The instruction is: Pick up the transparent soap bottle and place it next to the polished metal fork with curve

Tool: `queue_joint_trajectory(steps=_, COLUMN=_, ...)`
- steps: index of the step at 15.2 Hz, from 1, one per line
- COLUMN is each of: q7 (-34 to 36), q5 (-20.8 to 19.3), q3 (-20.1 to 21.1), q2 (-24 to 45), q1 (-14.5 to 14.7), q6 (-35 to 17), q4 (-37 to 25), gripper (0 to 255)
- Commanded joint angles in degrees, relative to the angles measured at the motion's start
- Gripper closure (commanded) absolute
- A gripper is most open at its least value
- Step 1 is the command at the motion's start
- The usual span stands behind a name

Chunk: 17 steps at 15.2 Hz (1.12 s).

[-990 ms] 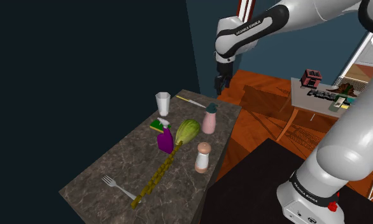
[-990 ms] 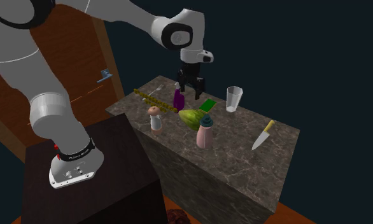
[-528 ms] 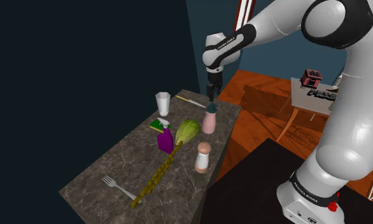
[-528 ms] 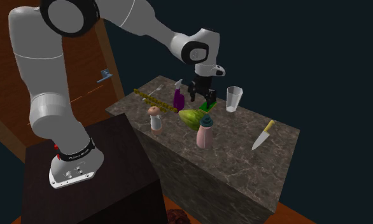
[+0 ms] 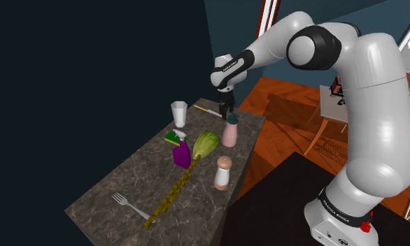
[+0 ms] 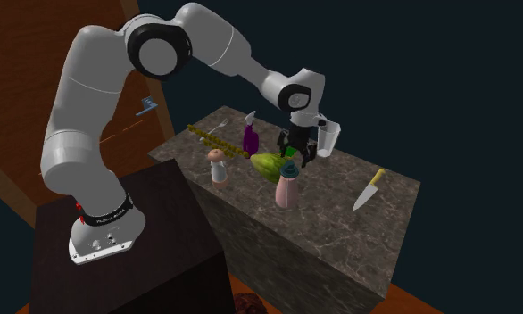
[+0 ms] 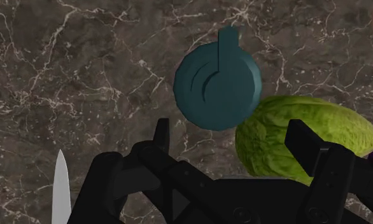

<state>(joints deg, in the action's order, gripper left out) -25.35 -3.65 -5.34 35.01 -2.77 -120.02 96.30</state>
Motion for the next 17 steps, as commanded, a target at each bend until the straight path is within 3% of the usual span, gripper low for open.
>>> queue_joint_trajectory(steps=1, q7=-0.55, q5=0.07, q3=0.15, q2=2.69, q1=-0.24, q6=0.42, q4=-2.63, gripper=0)
queue_joint_trajectory(steps=8, q7=-0.54, q5=0.06, q3=0.13, q2=5.25, q1=-0.58, q6=-4.27, q4=-0.52, gripper=0)
queue_joint_trajectory(steps=16, q7=-0.54, q5=0.06, q3=0.13, q2=5.25, q1=-0.58, q6=-4.26, q4=-0.52, gripper=0)
queue_joint_trajectory(steps=17, q7=-0.54, q5=0.06, q3=0.13, q2=5.25, q1=-0.58, q6=-4.26, q4=-0.52, gripper=255)
